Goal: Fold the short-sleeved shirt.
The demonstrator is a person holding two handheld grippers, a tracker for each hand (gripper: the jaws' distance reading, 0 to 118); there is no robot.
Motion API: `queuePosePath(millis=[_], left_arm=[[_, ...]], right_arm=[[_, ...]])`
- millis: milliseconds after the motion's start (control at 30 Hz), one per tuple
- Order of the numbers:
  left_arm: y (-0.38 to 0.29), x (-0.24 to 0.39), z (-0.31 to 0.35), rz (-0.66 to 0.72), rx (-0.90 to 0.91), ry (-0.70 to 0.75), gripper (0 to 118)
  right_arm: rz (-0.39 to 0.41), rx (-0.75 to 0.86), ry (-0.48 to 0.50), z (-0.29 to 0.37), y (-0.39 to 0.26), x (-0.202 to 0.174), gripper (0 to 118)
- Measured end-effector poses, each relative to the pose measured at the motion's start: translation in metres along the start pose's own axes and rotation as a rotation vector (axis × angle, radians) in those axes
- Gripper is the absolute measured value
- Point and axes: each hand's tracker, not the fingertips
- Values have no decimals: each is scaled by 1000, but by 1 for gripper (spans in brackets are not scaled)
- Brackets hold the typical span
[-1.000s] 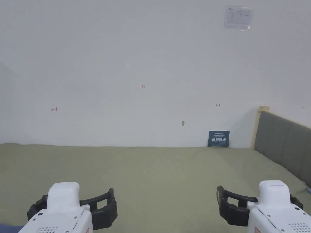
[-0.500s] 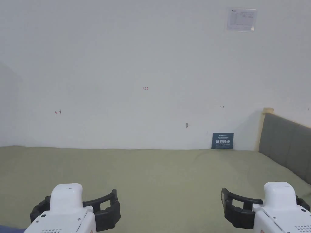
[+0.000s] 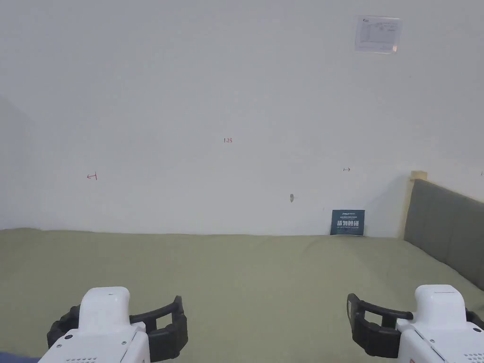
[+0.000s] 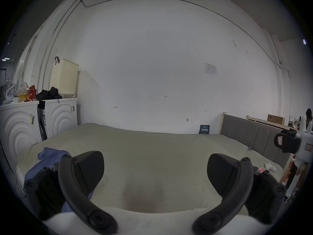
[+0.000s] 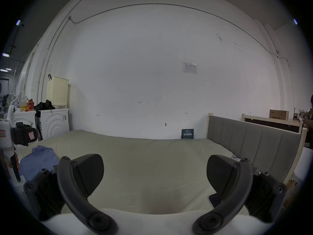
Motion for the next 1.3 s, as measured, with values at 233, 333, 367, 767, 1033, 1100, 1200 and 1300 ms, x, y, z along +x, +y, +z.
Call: queuePosePath(millis=[233,333,367,767,1033,1100,1200,1300], left_arm=[[5,-6,0,25,17,20,118],[6,-7,-1,-2,18,33,118],[5,-8,-1,-6,17,34,118],[4,-10,-4,-24,8,41,118],[8,-12,-11,-26,-5,42,118],[10,-14,-12,-31,-2,48,118],[12,-14,-10,-43,6,55,118],[13,-14,-8,-48,10,56,118]], right_arm=[[48,-16,-26,-4,1,-2,118],[35,-18,-22,-5,1,-2,118],[32,-17,-21,-5,0,-2,118],[26,-2,-23,-8,1,-3,118],[20,-2,-23,-12,5,-2,118],[21,-1,-28,-13,6,-2,118],[18,-3,-34,-15,6,-1,118],[5,-7,-36,-18,6,1,118]])
